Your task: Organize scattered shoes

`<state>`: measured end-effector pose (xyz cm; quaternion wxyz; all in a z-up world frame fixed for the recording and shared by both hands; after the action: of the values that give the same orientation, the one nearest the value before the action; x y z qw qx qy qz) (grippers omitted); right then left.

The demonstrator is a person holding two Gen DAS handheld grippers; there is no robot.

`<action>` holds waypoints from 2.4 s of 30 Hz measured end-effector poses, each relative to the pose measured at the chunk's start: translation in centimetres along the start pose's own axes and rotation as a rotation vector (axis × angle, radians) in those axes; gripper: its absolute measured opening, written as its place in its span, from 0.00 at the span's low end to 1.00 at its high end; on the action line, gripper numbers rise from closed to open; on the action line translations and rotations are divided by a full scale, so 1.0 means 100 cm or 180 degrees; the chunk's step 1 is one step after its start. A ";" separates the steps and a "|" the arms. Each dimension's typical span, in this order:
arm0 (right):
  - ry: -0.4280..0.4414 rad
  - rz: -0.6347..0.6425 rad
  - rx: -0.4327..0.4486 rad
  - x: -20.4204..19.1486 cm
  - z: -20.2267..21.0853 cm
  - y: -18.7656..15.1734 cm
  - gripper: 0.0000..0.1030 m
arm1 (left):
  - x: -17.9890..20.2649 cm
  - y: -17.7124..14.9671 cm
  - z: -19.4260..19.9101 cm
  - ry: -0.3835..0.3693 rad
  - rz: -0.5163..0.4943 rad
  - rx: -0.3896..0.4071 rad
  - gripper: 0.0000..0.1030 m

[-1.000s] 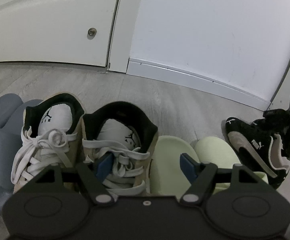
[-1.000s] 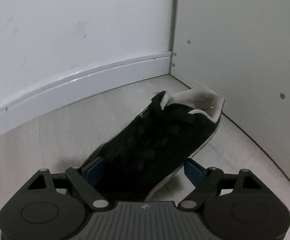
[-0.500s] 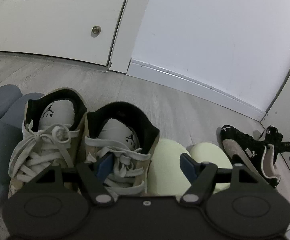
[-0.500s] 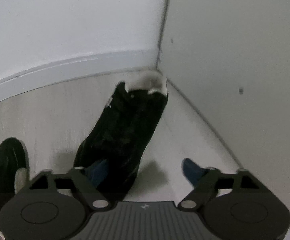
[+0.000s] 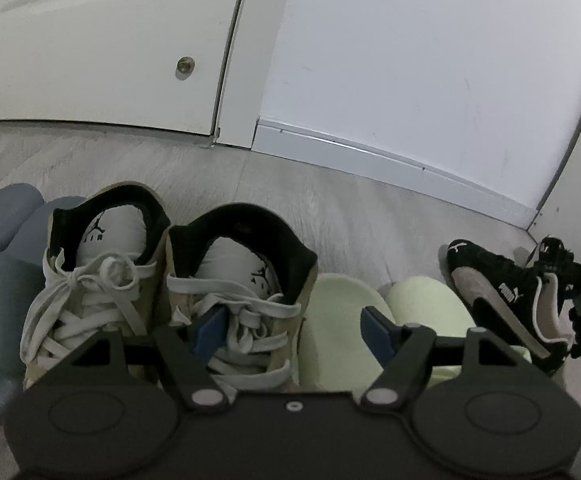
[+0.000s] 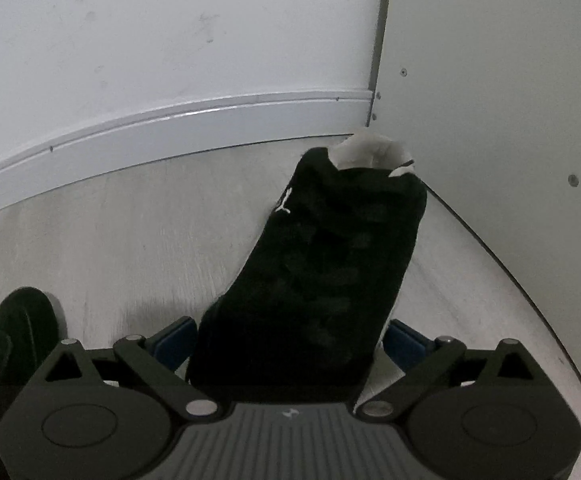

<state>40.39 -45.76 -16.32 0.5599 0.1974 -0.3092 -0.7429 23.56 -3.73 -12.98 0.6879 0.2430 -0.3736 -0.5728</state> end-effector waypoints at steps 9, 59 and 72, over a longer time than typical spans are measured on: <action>0.0220 0.0193 -0.0210 0.009 0.016 -0.018 0.85 | -0.004 0.000 0.002 -0.0054 0.0117 0.0015 0.72; 0.1047 -0.0907 -0.0991 -0.054 0.127 -0.097 0.36 | -0.011 -0.005 0.026 -0.0277 0.0367 0.0069 0.71; 0.0979 -0.0795 -0.0414 -0.073 0.061 -0.053 0.25 | -0.005 -0.011 0.021 -0.0161 0.0212 0.0044 0.71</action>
<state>34.88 -36.37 -15.83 0.5156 0.3088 -0.1446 -0.7861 21.15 -3.28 -12.66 0.6953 0.2206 -0.4027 -0.5530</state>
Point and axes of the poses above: each gripper's, at about its wrist camera, not at the fingertips, and z roughly against the way its jaws point, x to its right, y to its top, the point moved 6 cm from there along -z, roughly the way its jaws point, and after that the axes turned 1 degree about -x, right-handed, at the moved point
